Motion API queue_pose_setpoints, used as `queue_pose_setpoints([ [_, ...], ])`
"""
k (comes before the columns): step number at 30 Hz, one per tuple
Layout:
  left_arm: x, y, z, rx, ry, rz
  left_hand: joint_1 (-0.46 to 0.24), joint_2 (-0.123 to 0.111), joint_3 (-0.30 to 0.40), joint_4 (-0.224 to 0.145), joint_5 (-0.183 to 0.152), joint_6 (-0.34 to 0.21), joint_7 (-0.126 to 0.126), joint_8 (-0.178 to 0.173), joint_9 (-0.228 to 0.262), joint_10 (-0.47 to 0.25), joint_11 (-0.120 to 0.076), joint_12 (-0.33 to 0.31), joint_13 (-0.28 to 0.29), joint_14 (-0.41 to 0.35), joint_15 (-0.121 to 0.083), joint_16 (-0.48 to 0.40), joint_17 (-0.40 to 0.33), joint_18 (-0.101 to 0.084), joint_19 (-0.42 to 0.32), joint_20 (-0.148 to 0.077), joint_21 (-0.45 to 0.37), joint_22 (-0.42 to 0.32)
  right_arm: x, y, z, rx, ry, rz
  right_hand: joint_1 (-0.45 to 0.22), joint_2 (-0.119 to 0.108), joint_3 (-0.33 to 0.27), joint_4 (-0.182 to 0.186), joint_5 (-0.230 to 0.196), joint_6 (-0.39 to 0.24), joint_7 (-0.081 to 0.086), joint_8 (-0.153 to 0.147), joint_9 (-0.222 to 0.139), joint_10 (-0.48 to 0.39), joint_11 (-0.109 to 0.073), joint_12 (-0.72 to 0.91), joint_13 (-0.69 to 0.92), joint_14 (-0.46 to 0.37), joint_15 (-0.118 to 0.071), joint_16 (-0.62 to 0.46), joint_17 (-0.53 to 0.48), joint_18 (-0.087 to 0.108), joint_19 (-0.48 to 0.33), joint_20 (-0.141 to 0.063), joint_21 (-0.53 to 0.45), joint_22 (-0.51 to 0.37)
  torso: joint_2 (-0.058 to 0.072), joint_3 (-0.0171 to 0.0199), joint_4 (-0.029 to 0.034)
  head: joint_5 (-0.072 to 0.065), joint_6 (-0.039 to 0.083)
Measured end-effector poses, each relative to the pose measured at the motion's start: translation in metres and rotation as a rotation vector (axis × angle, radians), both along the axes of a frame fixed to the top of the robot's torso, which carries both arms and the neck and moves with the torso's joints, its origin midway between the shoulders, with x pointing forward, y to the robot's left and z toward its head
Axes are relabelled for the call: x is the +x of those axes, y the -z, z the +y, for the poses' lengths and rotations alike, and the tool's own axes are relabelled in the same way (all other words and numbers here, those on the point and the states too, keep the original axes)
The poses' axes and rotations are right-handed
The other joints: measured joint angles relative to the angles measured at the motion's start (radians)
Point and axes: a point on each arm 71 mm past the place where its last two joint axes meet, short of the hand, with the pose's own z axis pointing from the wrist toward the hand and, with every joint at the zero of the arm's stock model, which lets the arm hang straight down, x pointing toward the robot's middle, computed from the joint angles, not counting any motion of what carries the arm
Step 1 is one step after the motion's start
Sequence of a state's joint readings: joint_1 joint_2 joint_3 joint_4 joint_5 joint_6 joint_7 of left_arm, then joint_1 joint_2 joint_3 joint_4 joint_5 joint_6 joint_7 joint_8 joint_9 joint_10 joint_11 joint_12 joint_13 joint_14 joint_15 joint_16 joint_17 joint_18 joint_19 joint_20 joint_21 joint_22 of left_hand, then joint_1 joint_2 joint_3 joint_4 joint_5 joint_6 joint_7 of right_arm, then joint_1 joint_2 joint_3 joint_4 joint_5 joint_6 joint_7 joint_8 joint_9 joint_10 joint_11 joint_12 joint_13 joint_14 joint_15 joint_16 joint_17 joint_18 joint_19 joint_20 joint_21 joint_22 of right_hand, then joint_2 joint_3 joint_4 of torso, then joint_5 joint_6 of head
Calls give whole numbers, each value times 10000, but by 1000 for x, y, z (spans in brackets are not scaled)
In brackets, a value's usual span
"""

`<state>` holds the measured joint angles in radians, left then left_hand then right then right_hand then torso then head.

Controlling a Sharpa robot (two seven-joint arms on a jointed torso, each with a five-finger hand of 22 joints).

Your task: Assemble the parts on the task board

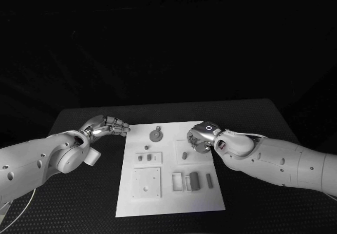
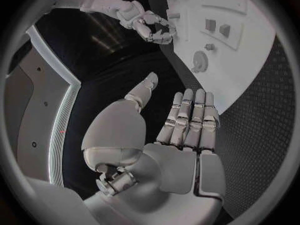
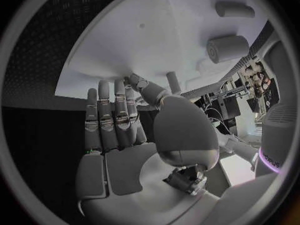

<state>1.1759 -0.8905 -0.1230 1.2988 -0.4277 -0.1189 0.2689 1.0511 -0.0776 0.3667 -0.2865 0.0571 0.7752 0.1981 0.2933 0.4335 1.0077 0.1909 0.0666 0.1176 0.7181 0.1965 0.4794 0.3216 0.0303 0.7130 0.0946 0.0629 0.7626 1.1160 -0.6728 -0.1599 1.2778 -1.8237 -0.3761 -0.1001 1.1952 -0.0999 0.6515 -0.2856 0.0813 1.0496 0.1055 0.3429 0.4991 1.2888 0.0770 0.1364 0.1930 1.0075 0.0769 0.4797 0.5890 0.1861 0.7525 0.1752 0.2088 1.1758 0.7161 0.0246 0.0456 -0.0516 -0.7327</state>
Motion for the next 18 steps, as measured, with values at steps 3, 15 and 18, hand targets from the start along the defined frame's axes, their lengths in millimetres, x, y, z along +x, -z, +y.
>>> queue_pose_setpoints([
  [3,0,0,0,8,14,30,0,0,0,0,0,0,0,0,0,0,0,0,-15,0,0,0,0,0,0,0,0,-13,1,0,1,-54,-4,39,0,0,0,0,0,0,0,1,1,2,2,25,0,0,0,0,0,0,0,0,0,-1,0,0,0,-5,-7],
  [15,-1,1,-1,60,82,158,0,0,0,0,0,-36,36,0,-4,0,0,0,-36,-35,35,-41,0,0,-37,37,0,-37,0,-1,3,-135,27,31,-42,41,0,0,0,37,-37,4,30,92,-60,32,0,164,-55,-1,71,-1,162,18,-44,28,-2,-6,1,-15,-13],
  [18,0,1,-1,66,93,172,0,0,0,0,0,-36,36,0,-9,-22,22,0,-36,-35,35,-41,0,0,-37,37,0,-37,0,-1,2,-107,40,-4,-42,41,-27,-27,0,68,-68,8,76,124,-93,28,26,181,-72,-1,94,-1,181,0,-45,28,-2,-7,5,-22,0],
])
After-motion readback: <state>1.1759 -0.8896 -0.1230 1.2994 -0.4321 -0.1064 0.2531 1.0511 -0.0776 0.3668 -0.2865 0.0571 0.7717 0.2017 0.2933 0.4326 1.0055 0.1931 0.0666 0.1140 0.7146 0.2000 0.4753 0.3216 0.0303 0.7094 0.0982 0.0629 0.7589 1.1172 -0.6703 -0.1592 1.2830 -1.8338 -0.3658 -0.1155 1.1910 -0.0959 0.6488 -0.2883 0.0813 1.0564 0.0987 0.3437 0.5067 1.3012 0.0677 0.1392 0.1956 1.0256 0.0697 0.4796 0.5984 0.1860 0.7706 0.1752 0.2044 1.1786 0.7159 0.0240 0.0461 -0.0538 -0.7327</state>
